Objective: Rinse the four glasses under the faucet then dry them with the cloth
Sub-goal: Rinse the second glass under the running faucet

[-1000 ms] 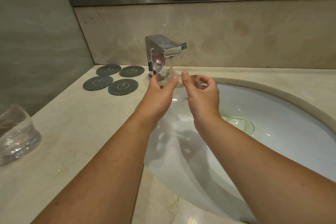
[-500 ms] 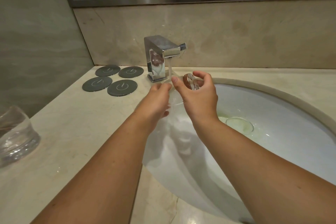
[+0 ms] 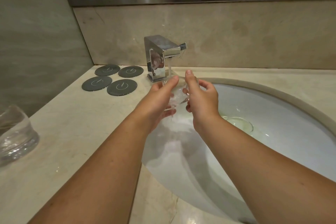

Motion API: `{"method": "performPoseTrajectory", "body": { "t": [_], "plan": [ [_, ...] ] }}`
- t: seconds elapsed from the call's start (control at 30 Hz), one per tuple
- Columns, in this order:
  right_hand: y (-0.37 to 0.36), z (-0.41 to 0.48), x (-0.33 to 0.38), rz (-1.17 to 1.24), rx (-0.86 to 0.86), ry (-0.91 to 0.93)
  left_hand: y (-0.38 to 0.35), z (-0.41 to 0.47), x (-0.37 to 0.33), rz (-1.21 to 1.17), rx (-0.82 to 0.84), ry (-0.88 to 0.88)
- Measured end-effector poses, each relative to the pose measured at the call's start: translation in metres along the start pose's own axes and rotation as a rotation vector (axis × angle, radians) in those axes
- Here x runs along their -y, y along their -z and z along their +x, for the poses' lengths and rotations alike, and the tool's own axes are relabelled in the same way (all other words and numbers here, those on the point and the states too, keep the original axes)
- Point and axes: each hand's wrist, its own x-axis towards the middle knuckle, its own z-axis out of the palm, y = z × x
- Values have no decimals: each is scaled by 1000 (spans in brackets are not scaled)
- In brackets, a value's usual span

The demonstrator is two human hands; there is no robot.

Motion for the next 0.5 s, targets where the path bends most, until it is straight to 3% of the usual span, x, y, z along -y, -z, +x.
{"method": "performPoseTrajectory", "body": {
  "t": [0.3,0.5],
  "plan": [
    [6,2,3,38,3,-135,1,-4,1,40,69,-23],
    [8,-7,11,-122,-14,75,2,-6,-1,-10,132,57]
  ]
}}
